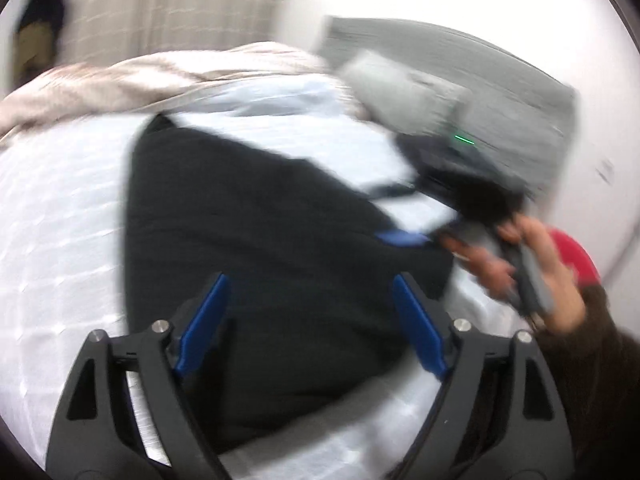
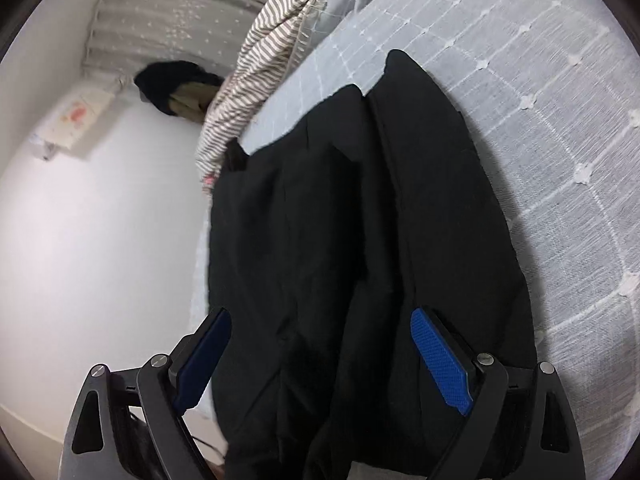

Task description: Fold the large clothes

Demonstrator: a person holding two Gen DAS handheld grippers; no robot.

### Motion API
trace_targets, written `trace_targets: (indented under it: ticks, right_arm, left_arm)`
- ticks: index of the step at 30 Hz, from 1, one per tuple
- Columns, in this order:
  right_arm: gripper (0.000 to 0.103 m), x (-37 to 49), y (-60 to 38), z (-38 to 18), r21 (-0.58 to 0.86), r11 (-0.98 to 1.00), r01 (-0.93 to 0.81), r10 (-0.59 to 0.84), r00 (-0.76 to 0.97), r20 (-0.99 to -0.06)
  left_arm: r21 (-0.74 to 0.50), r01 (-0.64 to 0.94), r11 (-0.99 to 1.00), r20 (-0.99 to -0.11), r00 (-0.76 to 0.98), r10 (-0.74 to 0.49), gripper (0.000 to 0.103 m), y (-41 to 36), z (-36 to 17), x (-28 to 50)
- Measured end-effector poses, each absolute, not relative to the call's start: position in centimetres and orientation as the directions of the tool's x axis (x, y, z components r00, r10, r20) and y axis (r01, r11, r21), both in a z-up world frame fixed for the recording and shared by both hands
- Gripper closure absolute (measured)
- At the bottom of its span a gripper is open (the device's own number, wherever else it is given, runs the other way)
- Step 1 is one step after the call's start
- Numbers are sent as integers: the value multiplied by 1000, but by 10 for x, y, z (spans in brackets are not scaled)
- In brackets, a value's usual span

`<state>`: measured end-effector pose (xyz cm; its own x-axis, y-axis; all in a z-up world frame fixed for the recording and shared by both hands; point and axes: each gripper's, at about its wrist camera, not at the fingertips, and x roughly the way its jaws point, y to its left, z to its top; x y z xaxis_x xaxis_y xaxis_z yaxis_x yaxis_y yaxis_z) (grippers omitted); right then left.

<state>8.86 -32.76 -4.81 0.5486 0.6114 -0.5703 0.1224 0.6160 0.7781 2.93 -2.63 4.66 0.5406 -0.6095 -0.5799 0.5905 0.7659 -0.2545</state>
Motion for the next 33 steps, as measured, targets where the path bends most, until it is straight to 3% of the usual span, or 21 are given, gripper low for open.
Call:
trace_targets:
  ticks: [5, 7, 12, 18, 21, 26, 29, 33]
  right_arm:
    - [10, 83, -322, -45, 755, 644, 120, 604, 526, -599]
    - [10, 79, -318, -44, 732, 672, 113, 594, 508, -624]
    - [10, 72, -304, -39, 643, 762, 81, 545, 456, -703]
    - [11, 68, -295, -39, 620, 782, 68, 531, 449, -719]
    - [25, 69, -287, -42, 684, 728, 42, 611, 414, -675]
    - [65, 66, -272, -31, 630, 777, 3, 555, 469, -687]
    - [74, 61, -276, -12, 611, 791, -37, 530, 538, -655]
    - [75, 44, -316, 18, 609, 790, -62, 494, 652, -575]
  left_arm:
    - [-229, 460, 858, -658, 577, -485, 16, -9, 29, 49]
    - [-212, 427, 879, -675, 587, -448, 9, -11, 24, 52]
    - [-195, 386, 902, -709, 580, -401, 8, -15, 9, 67]
    - [-161, 370, 915, -725, 585, -365, 5, -23, 3, 69]
    - [-162, 366, 917, -725, 586, -362, 5, -23, 3, 68]
    - [-184, 351, 918, -717, 591, -369, 5, -19, 7, 69]
    - [-221, 362, 906, -671, 617, -411, 5, -14, 21, 70]
    - [-268, 383, 884, -608, 644, -464, 5, -11, 40, 78]
